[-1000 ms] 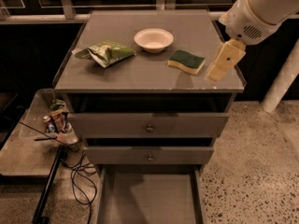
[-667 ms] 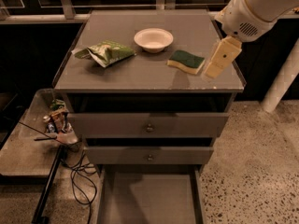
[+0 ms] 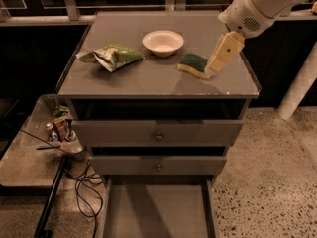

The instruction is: Place sponge into bottom drawer

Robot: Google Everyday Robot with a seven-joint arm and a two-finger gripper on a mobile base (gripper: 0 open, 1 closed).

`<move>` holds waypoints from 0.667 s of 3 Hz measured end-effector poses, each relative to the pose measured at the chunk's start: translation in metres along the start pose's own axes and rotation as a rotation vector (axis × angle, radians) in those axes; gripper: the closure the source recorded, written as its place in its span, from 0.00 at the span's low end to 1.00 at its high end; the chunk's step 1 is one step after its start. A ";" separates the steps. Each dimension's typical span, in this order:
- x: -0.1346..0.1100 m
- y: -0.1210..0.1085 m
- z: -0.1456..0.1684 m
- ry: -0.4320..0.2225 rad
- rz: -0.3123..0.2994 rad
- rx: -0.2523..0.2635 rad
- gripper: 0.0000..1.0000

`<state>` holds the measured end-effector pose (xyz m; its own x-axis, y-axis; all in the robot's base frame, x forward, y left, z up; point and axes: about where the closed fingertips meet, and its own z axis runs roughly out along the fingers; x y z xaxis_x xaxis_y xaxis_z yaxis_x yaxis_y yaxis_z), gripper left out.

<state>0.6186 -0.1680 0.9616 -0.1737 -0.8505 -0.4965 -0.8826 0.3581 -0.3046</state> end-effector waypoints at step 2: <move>0.003 -0.025 0.049 -0.024 0.042 -0.082 0.00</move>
Offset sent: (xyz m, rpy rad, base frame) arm 0.0671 0.0069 -0.0514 0.0915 0.1244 0.0211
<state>0.6613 -0.1611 0.9278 -0.2014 -0.8258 -0.5268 -0.9077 0.3595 -0.2165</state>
